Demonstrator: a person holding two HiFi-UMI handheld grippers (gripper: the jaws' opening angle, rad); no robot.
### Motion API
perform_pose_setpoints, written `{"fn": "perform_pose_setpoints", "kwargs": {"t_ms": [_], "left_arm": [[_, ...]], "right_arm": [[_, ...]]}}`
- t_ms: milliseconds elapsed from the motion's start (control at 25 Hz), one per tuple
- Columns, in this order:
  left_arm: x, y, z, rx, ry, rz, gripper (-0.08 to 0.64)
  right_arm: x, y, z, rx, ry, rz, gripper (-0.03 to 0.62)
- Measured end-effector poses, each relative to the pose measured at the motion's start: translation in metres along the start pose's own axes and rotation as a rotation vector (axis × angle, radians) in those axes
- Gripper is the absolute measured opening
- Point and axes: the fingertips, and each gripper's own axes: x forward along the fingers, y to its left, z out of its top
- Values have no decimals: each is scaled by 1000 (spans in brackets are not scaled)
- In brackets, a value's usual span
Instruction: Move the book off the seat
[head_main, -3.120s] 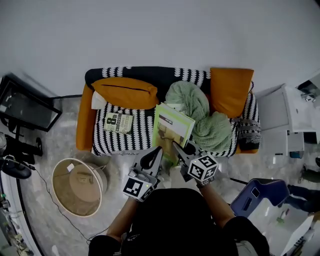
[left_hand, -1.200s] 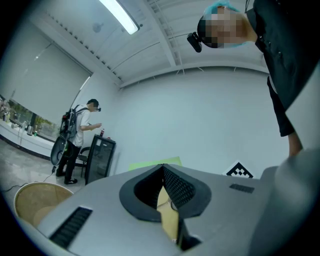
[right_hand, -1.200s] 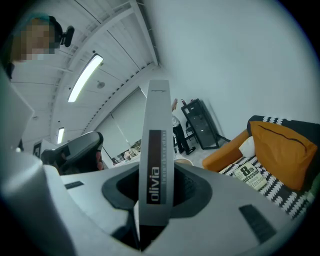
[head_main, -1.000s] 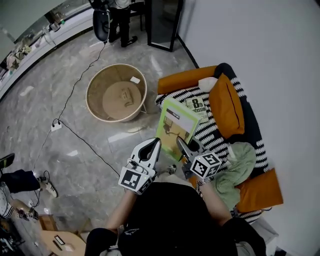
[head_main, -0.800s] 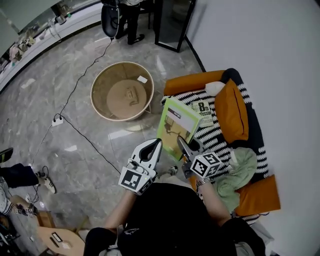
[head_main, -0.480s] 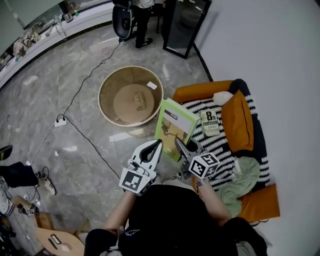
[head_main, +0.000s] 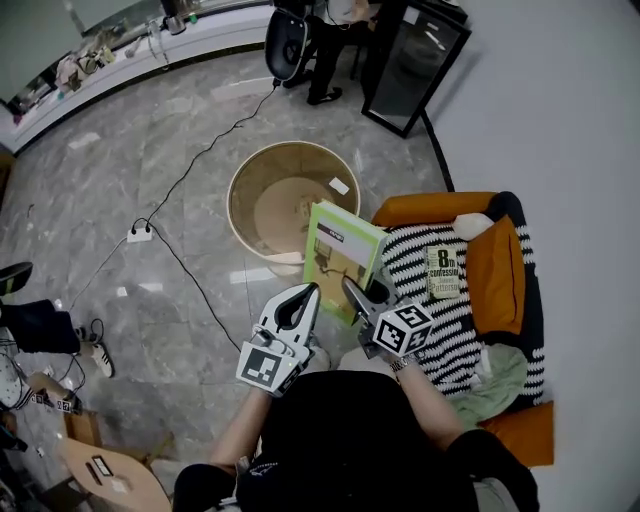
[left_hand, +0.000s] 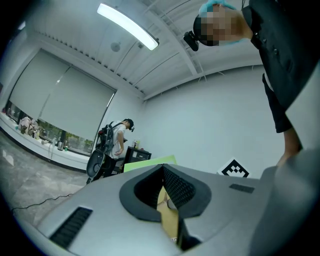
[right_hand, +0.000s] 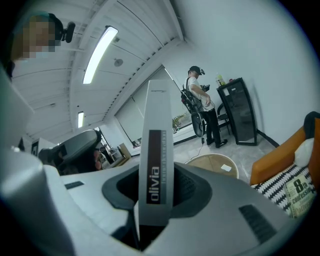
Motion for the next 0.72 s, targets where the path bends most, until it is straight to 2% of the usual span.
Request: {"fn": "perform_pose_setpoints", "kwargs": {"t_ms": [360, 720], "left_arm": [[-5, 34, 8, 7, -15, 97, 11], [17, 80, 25, 6, -51, 210, 11]], "right_arm": [[47, 10, 7, -18, 47, 87, 135], [108, 0, 27, -30, 101, 176, 135]]}}
